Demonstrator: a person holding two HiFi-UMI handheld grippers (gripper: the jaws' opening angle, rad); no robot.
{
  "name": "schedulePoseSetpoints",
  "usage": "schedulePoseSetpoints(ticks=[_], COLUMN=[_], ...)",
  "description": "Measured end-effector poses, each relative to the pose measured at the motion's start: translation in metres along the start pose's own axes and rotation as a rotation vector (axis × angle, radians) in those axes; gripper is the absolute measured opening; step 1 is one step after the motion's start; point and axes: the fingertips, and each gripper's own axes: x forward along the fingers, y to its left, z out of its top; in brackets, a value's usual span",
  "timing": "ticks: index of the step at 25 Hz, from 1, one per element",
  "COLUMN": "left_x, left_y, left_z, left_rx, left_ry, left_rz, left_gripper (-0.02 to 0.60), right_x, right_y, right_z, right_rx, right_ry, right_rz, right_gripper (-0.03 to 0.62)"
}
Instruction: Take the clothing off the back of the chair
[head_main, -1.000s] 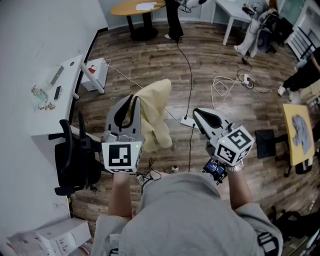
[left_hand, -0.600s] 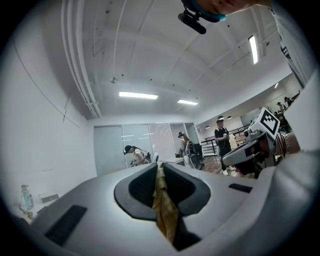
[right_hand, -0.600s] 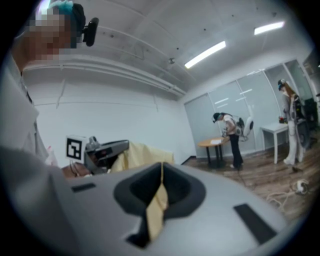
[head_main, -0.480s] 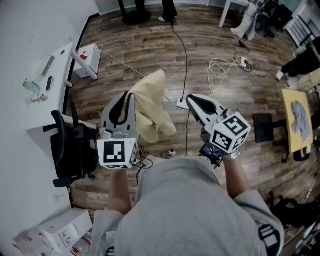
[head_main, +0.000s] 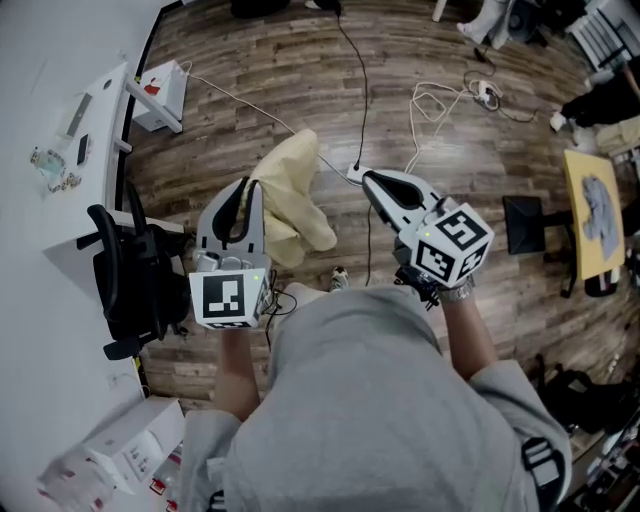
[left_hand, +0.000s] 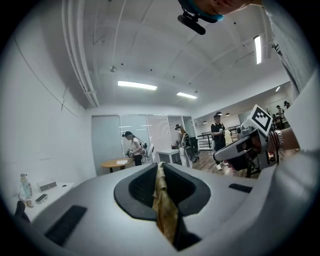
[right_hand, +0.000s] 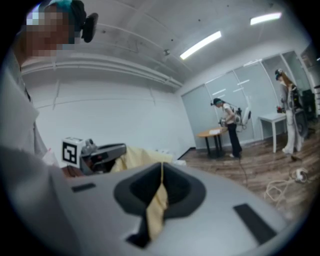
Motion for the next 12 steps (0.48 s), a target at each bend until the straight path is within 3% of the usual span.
schedulePoseSetpoints(ticks=[12], left_x=[-0.012], left_y=[-0.004], left_z=[-0.033], left_rx=[-0.064], left_ry=[0.059], left_rz=[0.012], left_gripper=[0.063], right_x=[0.016], right_y=[0.006], right_z=[-0.038], right_rx=[0.036], right_ry=[0.073], right_rz=[0.026], right_gripper=[0.034])
